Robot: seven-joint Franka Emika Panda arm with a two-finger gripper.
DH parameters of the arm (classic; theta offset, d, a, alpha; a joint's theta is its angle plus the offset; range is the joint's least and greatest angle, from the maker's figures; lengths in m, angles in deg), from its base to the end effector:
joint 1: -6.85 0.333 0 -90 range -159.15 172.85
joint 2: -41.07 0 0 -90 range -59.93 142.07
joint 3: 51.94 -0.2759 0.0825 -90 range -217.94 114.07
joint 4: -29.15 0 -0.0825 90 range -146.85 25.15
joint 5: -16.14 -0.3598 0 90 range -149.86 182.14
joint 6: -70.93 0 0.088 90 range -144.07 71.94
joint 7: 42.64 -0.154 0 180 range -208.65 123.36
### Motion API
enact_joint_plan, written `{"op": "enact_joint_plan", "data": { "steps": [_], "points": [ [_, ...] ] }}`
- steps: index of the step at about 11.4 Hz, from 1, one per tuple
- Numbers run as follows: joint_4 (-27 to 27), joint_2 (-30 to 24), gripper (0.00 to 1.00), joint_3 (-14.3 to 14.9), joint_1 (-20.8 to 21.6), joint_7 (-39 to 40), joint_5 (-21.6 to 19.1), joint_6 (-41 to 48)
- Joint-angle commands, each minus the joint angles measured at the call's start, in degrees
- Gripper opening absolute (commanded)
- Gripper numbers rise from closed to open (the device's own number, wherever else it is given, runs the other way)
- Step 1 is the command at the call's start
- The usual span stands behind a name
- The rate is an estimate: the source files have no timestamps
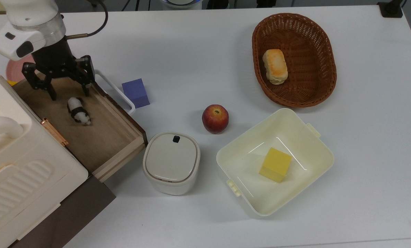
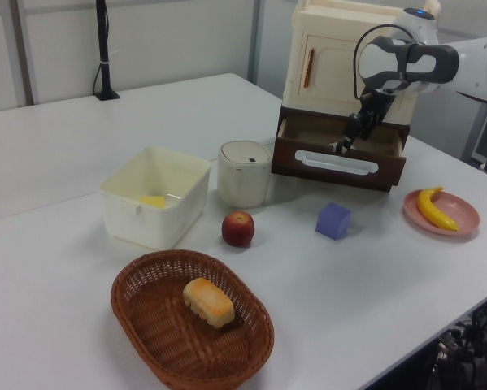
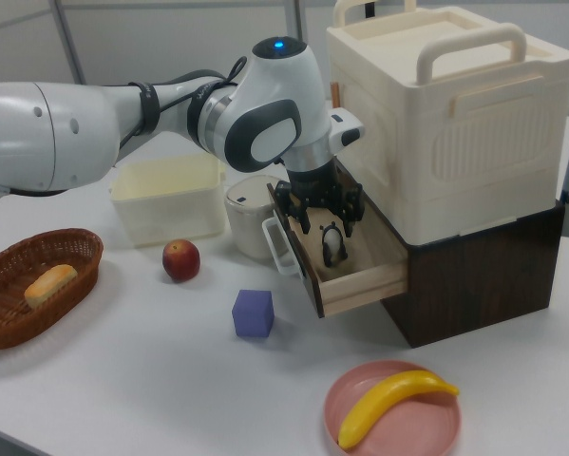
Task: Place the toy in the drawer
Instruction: 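Lower the panda toy into the drawer and open the gripper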
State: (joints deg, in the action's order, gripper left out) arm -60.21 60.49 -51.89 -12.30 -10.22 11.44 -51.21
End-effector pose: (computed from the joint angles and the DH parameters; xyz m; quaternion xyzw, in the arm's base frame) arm 0.6237 -0.2099 0.3988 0.9878 0.0968 0.1207 0.0174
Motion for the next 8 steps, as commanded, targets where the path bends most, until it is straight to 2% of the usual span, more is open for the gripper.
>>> {"op": "enact_joint_plan", "data": {
  "steps": [1,2,3,5,8],
  "points": [
    [0.33,0.00,0.81,0.66,0.87,-0.60,-0.49,-0.55],
    [0.33,-0.17,0.82,0.57,0.87,-1.82,-0.58,-0.55],
    [0.42,-0.96,0.99,0.49,1.04,-4.53,-0.75,-0.38],
    [0.42,-4.64,1.00,-0.47,1.74,-10.59,-1.37,1.28],
    [0.51,-8.86,1.00,-4.42,5.08,-18.07,-0.67,9.62]
  ]
}}
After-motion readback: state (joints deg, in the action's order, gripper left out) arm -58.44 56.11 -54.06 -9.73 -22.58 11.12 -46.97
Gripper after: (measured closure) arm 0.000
